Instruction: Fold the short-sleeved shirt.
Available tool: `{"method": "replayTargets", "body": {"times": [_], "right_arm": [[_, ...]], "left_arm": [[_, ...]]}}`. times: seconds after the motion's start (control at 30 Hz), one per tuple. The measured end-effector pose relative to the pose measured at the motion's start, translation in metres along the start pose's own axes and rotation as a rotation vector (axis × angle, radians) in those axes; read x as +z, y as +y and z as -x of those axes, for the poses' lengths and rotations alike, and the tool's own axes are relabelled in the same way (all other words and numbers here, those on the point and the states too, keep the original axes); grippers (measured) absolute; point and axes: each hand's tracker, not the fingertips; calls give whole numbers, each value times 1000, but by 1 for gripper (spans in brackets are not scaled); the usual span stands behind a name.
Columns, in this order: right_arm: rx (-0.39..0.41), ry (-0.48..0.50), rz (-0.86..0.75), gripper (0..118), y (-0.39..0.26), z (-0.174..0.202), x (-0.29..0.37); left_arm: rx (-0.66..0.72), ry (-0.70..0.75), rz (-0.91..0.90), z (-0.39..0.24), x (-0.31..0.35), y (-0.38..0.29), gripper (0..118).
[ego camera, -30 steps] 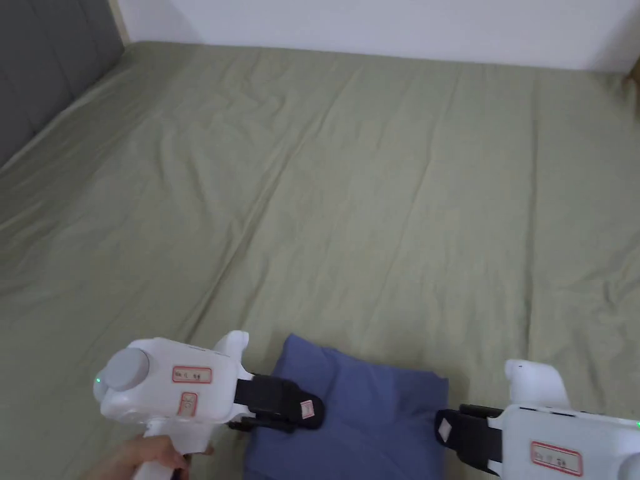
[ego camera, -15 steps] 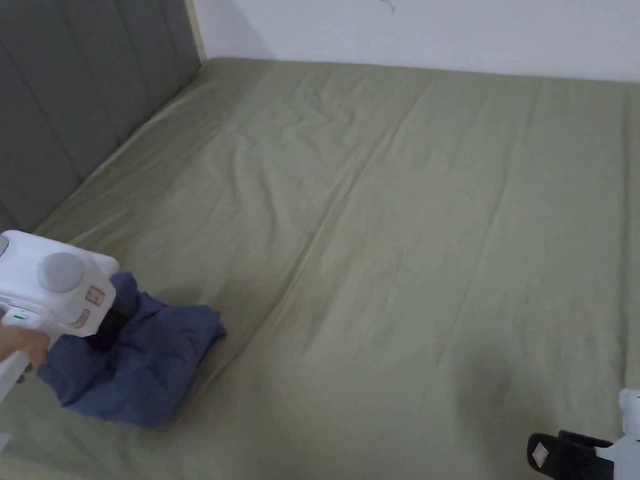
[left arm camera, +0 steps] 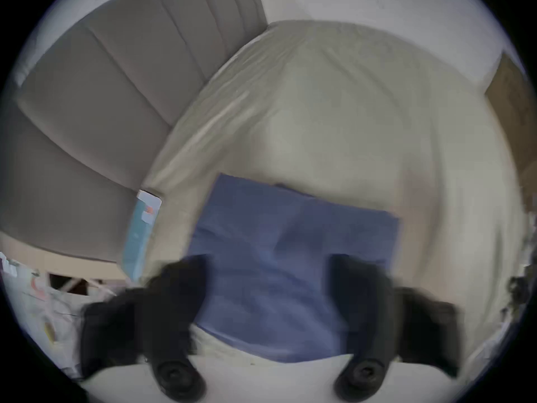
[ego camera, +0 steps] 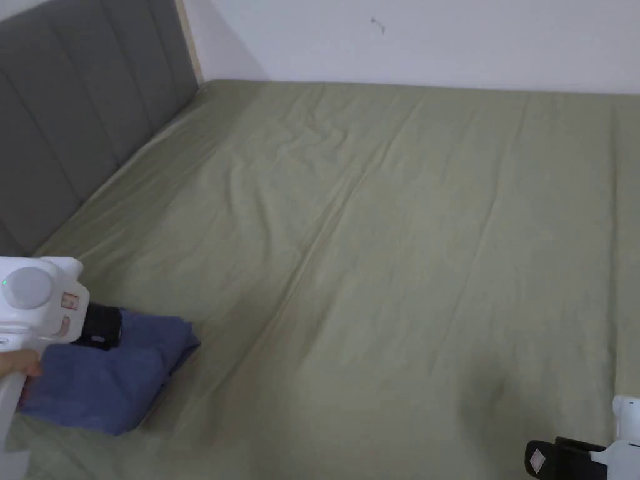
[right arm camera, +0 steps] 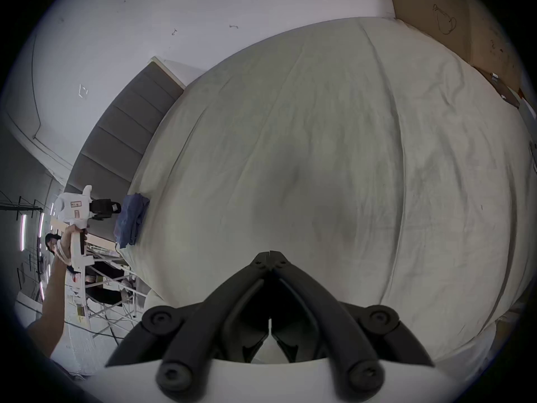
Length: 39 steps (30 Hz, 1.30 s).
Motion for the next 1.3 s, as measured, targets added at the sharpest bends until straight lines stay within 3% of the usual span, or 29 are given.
{"method": "replayTargets", "body": {"times": [0.03, 0.07, 0.1, 0.37, 0.43, 0.57, 0.67, 0.77, 0.83, 0.97, 1.1, 1.13, 1.23, 1.27, 1.3], "right_arm": [[-1, 2, -1, 0, -1, 0, 1], [0, 7, -5, 0, -2, -1, 2], [2, 7, -5, 0, -3, 0, 3], [35, -11, -134, 0, -6, 1, 39], [68, -69, -209, 0, -3, 5, 56], [210, -223, -403, 0, -2, 29, 101], [205, -319, -639, 0, -4, 46, 142], [317, -455, -801, 0, -6, 71, 174], [334, -467, -855, 0, -6, 86, 192], [284, -452, -966, 0, -14, 100, 218], [285, -449, -996, 0, -18, 104, 231], [292, -467, -1002, 7, -18, 106, 231], [300, -493, -998, 71, -17, 106, 230], [296, -489, -1006, 81, -19, 106, 229], [290, -491, -1019, 81, -21, 107, 228]], "left_arm": [[-5, -38, -22, -9, 7, -6, 67], [-17, -77, -43, -23, 14, -14, 9], [-36, -76, -66, -37, 23, -21, 0], [-59, -197, -291, -135, 111, -63, 0], [-103, -169, -378, -161, 137, -76, 0], [-157, -139, -567, -208, 184, -104, 0], [-157, -112, -712, -234, 217, -127, 0], [-138, -110, -786, -251, 244, -144, 0], [-146, -126, -824, -258, 260, -153, 0], [-188, -81, -938, -273, 285, -169, 0], [-154, -134, -979, -273, 302, -173, 0], [-151, -141, -989, -273, 305, -171, 0], [-138, -141, -1016, -271, 311, -169, 13], [-137, -145, -1020, -271, 310, -168, 34], [-139, -155, -1023, -269, 310, -167, 59]]}}
